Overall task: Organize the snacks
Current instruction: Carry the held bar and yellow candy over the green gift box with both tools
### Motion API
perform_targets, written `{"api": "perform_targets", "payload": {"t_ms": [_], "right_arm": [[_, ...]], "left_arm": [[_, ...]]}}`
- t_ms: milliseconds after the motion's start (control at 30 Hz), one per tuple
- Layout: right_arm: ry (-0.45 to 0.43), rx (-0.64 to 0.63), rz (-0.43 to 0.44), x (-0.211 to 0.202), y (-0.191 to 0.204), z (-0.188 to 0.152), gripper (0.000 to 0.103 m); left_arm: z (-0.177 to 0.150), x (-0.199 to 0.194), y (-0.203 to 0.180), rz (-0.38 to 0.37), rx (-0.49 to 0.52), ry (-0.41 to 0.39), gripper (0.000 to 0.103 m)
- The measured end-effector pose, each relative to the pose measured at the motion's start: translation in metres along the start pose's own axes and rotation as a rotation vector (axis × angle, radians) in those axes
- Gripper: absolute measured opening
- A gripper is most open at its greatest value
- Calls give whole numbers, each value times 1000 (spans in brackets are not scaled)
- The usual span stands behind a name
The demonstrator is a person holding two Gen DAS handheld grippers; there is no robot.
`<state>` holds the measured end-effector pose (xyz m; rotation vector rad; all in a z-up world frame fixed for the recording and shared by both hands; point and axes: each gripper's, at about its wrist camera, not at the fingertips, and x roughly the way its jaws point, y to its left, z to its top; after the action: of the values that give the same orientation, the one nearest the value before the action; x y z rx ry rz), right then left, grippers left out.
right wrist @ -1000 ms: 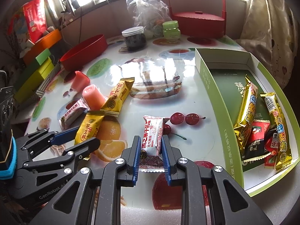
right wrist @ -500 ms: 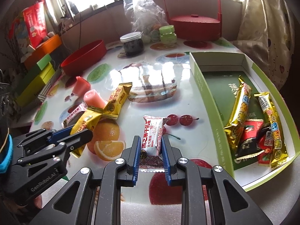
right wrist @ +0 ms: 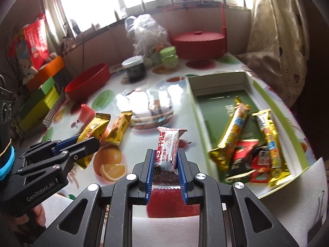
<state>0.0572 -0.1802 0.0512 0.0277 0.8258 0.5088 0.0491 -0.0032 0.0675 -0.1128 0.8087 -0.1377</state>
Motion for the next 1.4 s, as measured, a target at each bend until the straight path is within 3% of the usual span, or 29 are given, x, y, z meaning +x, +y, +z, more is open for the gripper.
{"api": "perform_targets", "payload": {"t_ms": [333,833,1400], "right_arm": [[-39,70,-57,-18,-39,3,21],[-34,154,-138,-20,-85,0,21],[-19,169,-218,-12,-107,-5,21]], "left_arm": [[24,10,-31,-63,48,-17,24],[48,44,-67,-168,77,21,24],[57,85,-93,-199,99,89,24]]}}
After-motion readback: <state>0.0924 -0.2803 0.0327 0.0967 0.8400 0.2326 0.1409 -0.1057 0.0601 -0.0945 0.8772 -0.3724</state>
